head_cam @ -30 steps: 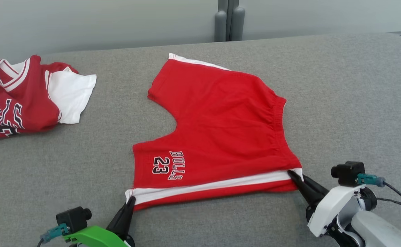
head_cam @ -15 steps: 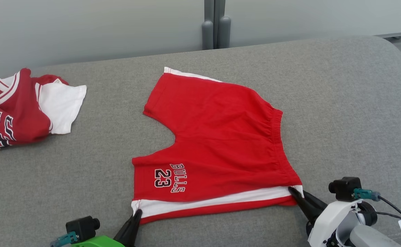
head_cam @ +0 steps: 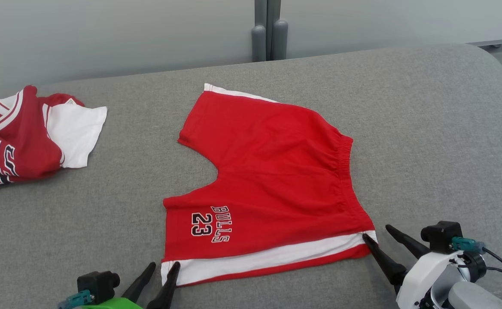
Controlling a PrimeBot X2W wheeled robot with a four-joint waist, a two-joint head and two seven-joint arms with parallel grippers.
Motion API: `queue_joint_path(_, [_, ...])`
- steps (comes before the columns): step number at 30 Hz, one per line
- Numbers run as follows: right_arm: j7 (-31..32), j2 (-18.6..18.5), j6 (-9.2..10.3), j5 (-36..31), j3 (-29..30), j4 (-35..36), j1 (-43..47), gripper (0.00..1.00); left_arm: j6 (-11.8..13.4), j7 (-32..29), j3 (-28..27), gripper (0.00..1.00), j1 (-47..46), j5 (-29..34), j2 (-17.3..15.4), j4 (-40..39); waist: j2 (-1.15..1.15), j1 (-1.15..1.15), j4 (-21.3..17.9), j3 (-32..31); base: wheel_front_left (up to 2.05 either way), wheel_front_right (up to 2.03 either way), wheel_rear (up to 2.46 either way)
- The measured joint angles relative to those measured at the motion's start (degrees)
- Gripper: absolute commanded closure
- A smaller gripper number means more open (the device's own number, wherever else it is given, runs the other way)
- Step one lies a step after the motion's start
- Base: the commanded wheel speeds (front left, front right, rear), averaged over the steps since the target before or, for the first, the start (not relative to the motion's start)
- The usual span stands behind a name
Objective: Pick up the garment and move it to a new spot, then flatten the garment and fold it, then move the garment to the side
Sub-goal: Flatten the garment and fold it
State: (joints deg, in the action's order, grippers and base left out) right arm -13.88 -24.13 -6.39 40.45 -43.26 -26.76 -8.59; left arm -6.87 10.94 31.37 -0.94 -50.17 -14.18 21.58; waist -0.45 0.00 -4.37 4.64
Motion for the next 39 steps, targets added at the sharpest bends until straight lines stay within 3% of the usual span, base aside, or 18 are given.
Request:
queue_joint_path(9, [-0.31,-1.81,2.58,-0.11,4.78,3.86,1.07,0.0,0.47,1.93,-1.79,0.0,0.1,2.75,-1.49,-3.67,0.0,0.0,-1.03,-1.17,0.0,0.0,0.0])
queue_joint_path(13, [-0.41,-2.85,3.59,-1.62,7.94,7.04,0.71,0.0,2.49,2.83,-2.74,0.0,-0.08,5.59,-1.36,-5.69,0.0,0.0,-1.45,-2.11,0.0,0.0,0.0])
queue_joint_path(26, [-0.46,-2.31,10.68,-5.76,17.41,14.39,-2.86,0.0,10.04,3.46,-5.52,0.0,-2.93,13.35,2.12,-10.66,0.0,0.0,-1.7,-4.82,0.0,0.0,0.0])
queue_joint_path(32, [-0.54,-0.08,11.6,-7.13,19.78,17.49,-3.96,0.0,11.96,3.47,-9.29,0.0,-2.92,15.78,3.74,-13.54,0.0,0.0,-1.32,-4.96,0.0,0.0,0.0])
queue_joint_path(39, [-0.54,0.69,12.06,-9.33,20.75,18.64,-3.07,0.0,12.45,3.48,-12.39,0.0,-2.09,18.22,4.52,-15.08,0.0,0.0,0.1,-5.13,0.0,0.0,0.0])
